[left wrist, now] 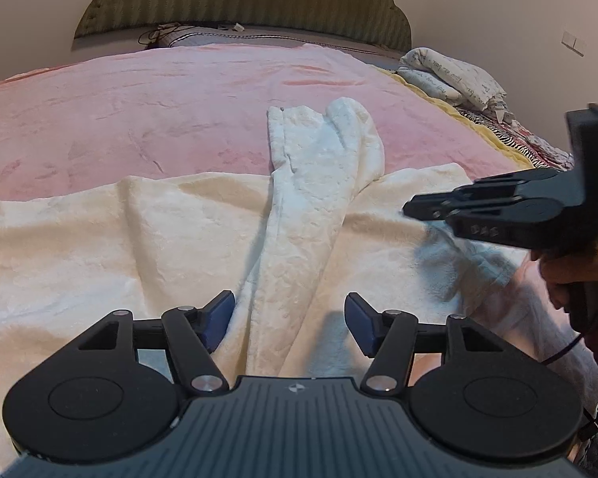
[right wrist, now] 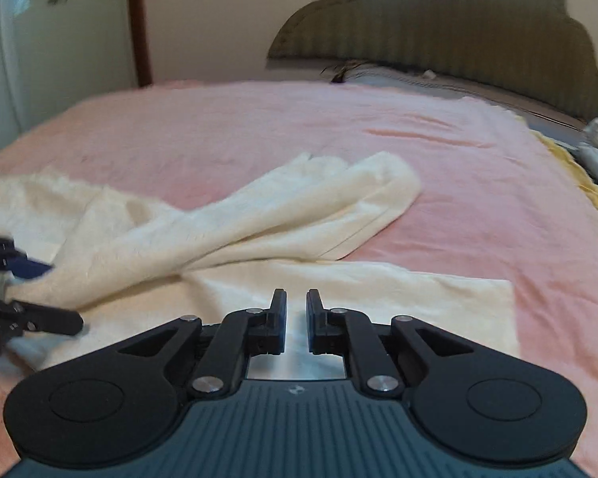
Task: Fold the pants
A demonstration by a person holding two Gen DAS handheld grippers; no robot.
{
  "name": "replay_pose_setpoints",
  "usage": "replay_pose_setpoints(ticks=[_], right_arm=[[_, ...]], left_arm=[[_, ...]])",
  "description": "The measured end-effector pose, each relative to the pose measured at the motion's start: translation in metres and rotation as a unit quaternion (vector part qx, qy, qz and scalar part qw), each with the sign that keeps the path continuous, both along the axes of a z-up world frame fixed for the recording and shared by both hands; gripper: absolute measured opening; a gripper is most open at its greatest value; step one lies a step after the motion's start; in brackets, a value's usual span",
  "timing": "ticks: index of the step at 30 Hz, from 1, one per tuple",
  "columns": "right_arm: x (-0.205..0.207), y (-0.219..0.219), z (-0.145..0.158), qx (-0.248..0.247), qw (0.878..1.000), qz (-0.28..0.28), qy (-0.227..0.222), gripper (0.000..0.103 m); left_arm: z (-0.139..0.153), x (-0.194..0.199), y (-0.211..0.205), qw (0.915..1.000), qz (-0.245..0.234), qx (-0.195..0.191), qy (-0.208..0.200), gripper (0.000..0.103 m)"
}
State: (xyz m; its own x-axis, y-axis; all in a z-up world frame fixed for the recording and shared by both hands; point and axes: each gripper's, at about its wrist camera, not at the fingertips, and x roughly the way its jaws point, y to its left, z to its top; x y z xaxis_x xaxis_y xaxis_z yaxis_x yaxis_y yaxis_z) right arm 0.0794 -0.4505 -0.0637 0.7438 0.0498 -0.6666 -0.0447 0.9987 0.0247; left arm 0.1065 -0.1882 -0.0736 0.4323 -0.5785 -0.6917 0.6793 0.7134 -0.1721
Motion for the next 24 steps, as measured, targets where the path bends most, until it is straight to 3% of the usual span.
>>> replay_pose_setpoints(ticks=[1,2,4,6,7,8,10,12,13,17,20,22,24], right_arm=[[0.012,0.002,-0.011,-0.024,0.999,-0.002,0.021,0.009],[0.012,-0.007,-0.015,-0.015,1.0,-0.004,-0.002,0.01],[0.017,-0.029,-0.012,-0.012,0.997,-0.081,0.011,0.011],[0.021,-0.022,0.006,-0.107,0.983,-0.151,-0.018,0.013],[0.023,-0.016,0.016,-0.111,0.983,-0.144,-0.04,0.013],[0.029,-0.011,0.029,-0.084,0.987,-0.121,-0.058,0.014],[0.053,-0.002,0.043,-0.024,0.994,-0.084,-0.07,0.026],[0.087,0.011,0.047,0.001,0.995,-0.068,-0.071,0.071],[0.108,0.017,0.044,-0.001,0.995,-0.075,-0.067,0.076],[0.173,0.023,0.02,0.023,0.993,-0.118,-0.004,0.075],[0.187,0.034,0.003,0.007,0.99,-0.14,0.029,0.074],[0.191,0.034,-0.005,-0.001,0.989,-0.144,0.041,0.059],[0.189,0.028,-0.007,0.004,0.988,-0.15,0.031,0.033]], left_arm=[[0.0,0.001,0.001,1.0,0.001,-0.004,0.002,0.064],[0.0,0.002,0.002,0.9999,0.002,-0.009,0.004,0.063],[-0.001,0.003,0.005,0.9997,0.005,-0.021,0.008,0.063],[-0.003,0.003,0.003,0.9996,0.005,-0.027,0.011,0.063],[-0.005,0.003,0.002,0.9995,0.006,-0.028,0.009,0.063],[-0.006,0.002,0.001,0.9996,0.007,-0.027,0.005,0.063],[-0.008,-0.002,-0.001,0.9997,0.005,-0.023,-0.008,0.063],[-0.009,-0.005,-0.001,0.9996,0.001,-0.021,-0.017,0.064],[-0.011,-0.006,-0.001,0.9995,-0.003,-0.021,-0.023,0.067],[-0.015,-0.014,-0.004,0.9986,-0.017,-0.015,-0.049,0.071],[-0.017,-0.017,-0.006,0.9979,-0.024,-0.017,-0.058,0.074],[-0.019,-0.018,-0.006,0.9975,-0.027,-0.02,-0.063,0.075],[-0.02,-0.019,-0.006,0.9972,-0.028,-0.022,-0.066,0.076]])
